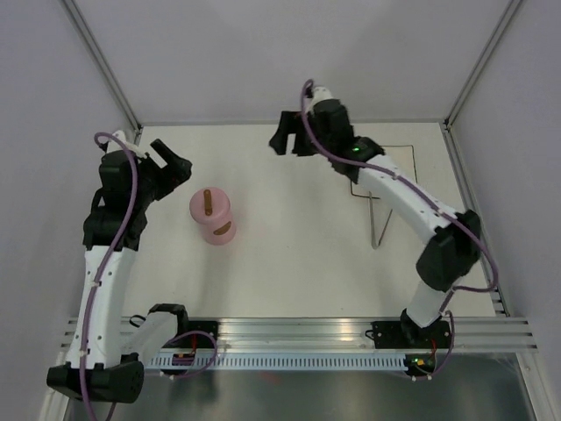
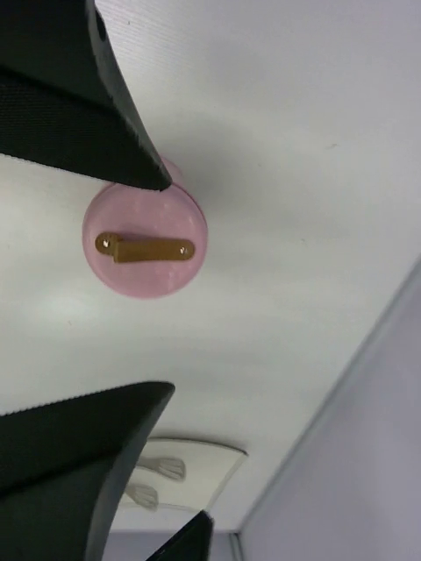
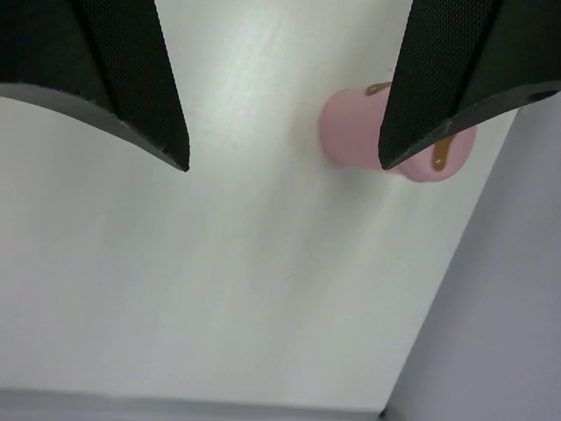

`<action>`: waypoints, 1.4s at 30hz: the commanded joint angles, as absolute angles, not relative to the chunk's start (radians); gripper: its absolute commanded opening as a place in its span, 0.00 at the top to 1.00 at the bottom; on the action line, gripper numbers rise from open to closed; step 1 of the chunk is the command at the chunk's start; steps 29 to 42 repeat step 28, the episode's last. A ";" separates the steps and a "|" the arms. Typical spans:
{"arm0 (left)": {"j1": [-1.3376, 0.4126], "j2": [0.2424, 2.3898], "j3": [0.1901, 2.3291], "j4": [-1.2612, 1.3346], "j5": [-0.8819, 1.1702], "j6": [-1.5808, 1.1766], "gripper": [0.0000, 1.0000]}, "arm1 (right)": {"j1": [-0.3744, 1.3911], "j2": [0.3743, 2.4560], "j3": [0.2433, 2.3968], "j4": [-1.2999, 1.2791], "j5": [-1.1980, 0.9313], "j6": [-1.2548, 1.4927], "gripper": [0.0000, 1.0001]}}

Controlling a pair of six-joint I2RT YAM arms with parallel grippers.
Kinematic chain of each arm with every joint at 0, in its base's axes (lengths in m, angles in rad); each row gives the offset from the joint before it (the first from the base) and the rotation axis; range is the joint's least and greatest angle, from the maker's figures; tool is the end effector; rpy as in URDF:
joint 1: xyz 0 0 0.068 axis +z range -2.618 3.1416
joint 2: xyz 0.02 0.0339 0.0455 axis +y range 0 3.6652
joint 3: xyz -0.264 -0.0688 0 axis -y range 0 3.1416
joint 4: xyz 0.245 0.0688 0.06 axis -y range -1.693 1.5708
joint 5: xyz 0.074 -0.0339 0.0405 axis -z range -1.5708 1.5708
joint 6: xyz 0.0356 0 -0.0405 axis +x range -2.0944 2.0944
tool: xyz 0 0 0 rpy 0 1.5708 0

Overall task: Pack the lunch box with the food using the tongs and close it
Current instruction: Close the box lid on the packing box, then reset both arms

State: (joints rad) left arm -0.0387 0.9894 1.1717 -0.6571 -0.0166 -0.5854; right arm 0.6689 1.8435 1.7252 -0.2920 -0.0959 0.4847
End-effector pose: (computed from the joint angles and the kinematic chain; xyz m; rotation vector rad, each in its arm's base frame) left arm 0.2024 -0.0072 0.3874 -0.5678 1.9865 -0.3708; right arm 0.3445 0.2767 0.3548 -0.2561 2.0627 0.8262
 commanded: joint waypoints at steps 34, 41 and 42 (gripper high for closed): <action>-0.034 0.397 0.844 -0.818 0.089 -0.445 0.00 | 0.597 0.422 0.735 -0.413 0.506 0.420 0.02; -0.034 0.397 0.844 -0.818 0.089 -0.445 0.00 | 0.597 0.422 0.735 -0.413 0.506 0.420 0.02; -0.034 0.397 0.844 -0.818 0.089 -0.445 0.00 | 0.597 0.422 0.735 -0.413 0.506 0.420 0.02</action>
